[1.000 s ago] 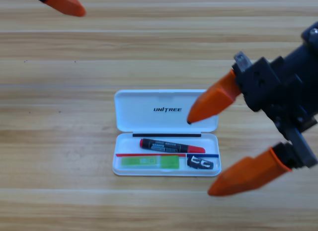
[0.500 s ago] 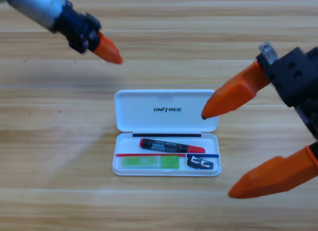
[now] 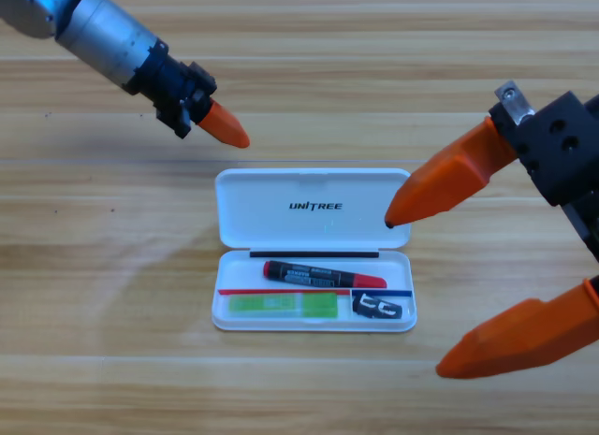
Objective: Clean up eraser and pencils
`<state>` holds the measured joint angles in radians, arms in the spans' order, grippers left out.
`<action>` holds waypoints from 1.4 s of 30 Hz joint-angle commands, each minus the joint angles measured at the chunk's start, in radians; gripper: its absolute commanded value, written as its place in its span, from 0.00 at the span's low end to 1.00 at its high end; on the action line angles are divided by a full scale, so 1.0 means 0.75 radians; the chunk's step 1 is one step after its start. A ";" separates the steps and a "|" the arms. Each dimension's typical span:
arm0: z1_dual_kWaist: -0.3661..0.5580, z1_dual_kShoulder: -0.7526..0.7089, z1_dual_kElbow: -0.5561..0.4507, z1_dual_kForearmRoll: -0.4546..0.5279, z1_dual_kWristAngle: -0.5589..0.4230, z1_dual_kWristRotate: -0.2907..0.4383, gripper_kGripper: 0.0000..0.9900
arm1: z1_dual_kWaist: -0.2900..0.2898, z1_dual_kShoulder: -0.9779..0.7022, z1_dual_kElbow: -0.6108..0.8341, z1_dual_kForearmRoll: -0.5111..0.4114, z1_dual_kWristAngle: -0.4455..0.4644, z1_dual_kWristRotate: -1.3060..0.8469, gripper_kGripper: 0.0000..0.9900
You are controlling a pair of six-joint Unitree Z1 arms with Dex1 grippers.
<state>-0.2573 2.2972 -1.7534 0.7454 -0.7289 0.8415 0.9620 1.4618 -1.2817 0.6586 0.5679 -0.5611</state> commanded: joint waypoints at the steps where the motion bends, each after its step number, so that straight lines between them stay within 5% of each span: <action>1: -0.054 0.095 -0.004 0.051 -0.069 0.001 0.00 | -0.039 -0.016 0.042 -0.046 0.012 0.016 0.93; 21: -0.191 0.097 0.008 0.266 -0.171 0.154 0.00 | -0.039 0.002 0.032 -0.046 0.010 0.030 0.93; 42: -0.238 0.021 0.192 0.254 -0.131 0.273 0.00 | -0.039 0.017 0.026 -0.046 0.024 0.045 0.93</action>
<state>-0.3974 2.3165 -1.6428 0.9386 -0.8415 1.0348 0.9620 1.4618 -1.2817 0.6583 0.5705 -0.5307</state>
